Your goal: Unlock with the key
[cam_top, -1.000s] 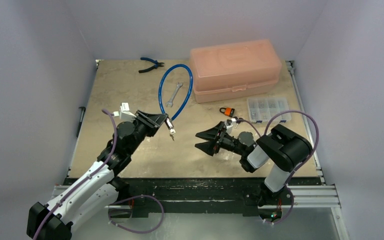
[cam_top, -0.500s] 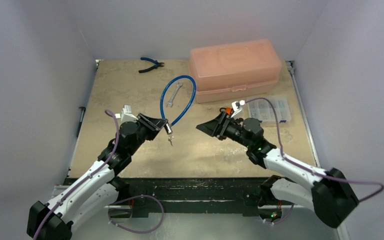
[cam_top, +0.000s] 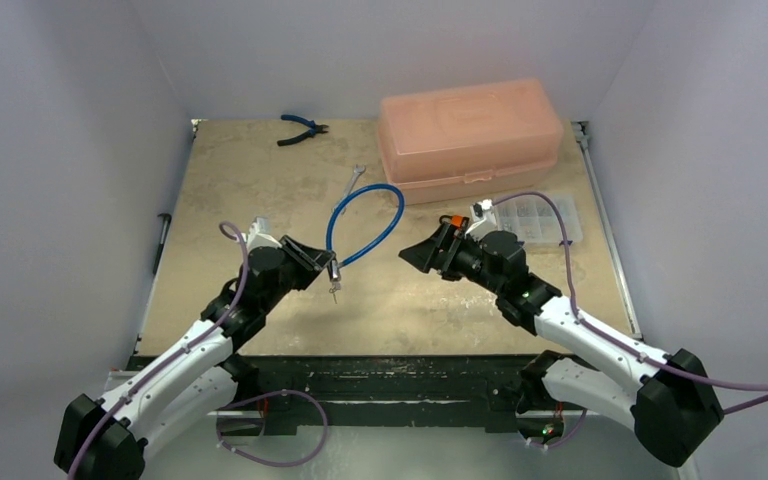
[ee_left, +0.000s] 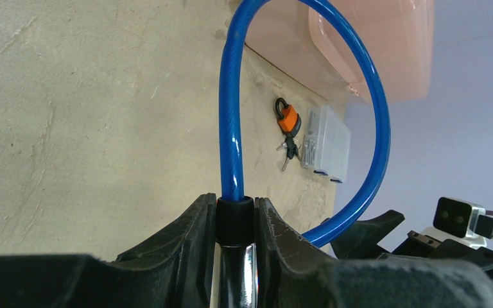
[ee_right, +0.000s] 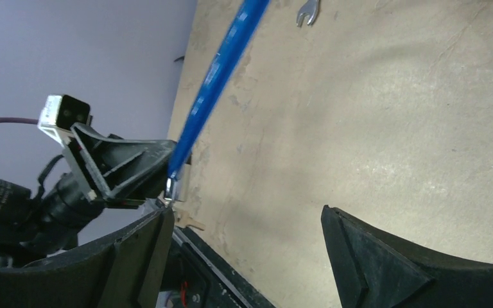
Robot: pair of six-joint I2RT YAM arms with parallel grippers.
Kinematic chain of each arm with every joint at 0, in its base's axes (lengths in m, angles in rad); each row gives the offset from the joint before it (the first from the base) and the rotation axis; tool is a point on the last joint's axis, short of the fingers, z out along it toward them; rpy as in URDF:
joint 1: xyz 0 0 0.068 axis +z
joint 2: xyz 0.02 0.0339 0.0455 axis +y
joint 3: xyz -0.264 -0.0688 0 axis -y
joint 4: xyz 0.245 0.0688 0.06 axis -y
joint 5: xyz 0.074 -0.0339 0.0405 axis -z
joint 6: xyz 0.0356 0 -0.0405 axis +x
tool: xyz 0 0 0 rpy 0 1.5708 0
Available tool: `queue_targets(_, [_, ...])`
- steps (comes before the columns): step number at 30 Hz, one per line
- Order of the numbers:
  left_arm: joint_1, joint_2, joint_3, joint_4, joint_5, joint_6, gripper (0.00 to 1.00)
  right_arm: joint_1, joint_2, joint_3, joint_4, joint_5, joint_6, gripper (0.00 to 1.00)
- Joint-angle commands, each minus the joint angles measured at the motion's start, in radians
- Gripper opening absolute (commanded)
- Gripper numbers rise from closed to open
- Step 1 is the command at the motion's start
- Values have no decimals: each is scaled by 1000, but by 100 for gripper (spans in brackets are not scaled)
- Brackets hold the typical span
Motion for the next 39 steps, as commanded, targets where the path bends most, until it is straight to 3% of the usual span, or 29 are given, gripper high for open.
queue_targets(1, [-3,29,-13,77,18,27,0,13,15,-3,85,-29,43,92])
queue_targets(15, [-3,98,-66,129,48,32,0,149,301,50,267,-11,212,91])
queue_targets(28, [-3,116,-83,149,65,27,0,176,502,80,396,-20,407,86])
queue_targets(39, [-3,110,-92,146,74,23,0,176,593,107,452,-7,435,55])
